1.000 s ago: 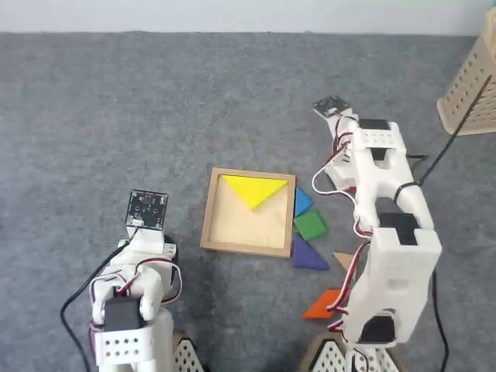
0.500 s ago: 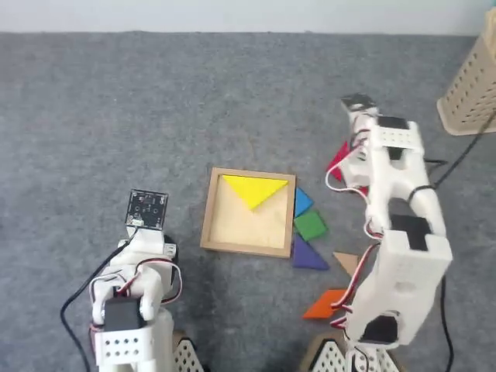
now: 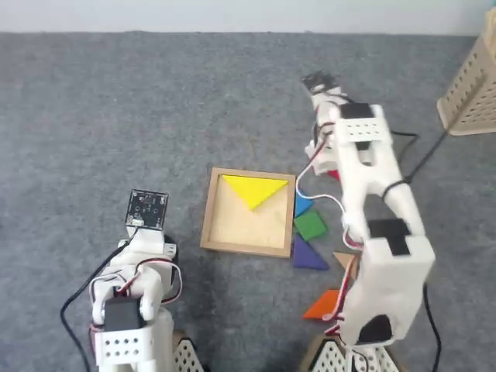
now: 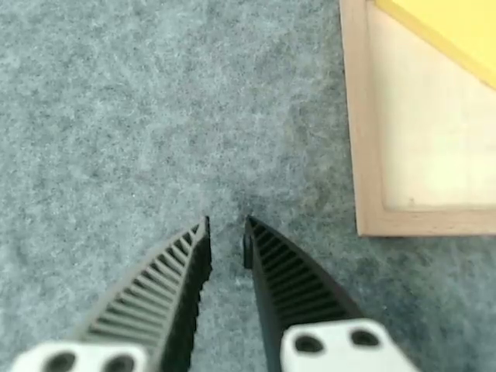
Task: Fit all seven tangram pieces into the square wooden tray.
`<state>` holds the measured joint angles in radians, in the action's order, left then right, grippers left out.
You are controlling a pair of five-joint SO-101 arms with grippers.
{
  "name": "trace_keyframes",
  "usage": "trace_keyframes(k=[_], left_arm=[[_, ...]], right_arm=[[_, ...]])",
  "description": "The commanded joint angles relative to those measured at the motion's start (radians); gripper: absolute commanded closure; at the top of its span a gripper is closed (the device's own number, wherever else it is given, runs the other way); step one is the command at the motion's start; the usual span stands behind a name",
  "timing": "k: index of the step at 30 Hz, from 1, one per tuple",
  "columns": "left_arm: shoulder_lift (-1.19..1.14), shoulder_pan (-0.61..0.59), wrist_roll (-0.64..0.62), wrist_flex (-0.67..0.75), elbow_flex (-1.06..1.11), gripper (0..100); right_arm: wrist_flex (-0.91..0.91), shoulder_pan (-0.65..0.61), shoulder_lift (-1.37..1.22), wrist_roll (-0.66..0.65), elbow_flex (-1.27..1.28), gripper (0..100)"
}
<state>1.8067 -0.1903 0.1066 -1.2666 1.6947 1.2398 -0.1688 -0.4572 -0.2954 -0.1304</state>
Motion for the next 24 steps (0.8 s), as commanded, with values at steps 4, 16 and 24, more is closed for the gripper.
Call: trace_keyframes(k=[4, 16, 24], left_arm=[[0.021, 0.002, -0.008, 0.000, -0.010, 93], [0.021, 0.002, -0.008, 0.000, -0.010, 93], [0.021, 0.002, -0.008, 0.000, -0.010, 93]], right_arm=[[-0.018, 0.036, -0.151, 0.012, -0.192, 61.9], [0.059, 0.048, -0.329, 0.072, -0.364, 67.5], [0.079, 0.048, -0.329, 0.077, -0.364, 80.9]])
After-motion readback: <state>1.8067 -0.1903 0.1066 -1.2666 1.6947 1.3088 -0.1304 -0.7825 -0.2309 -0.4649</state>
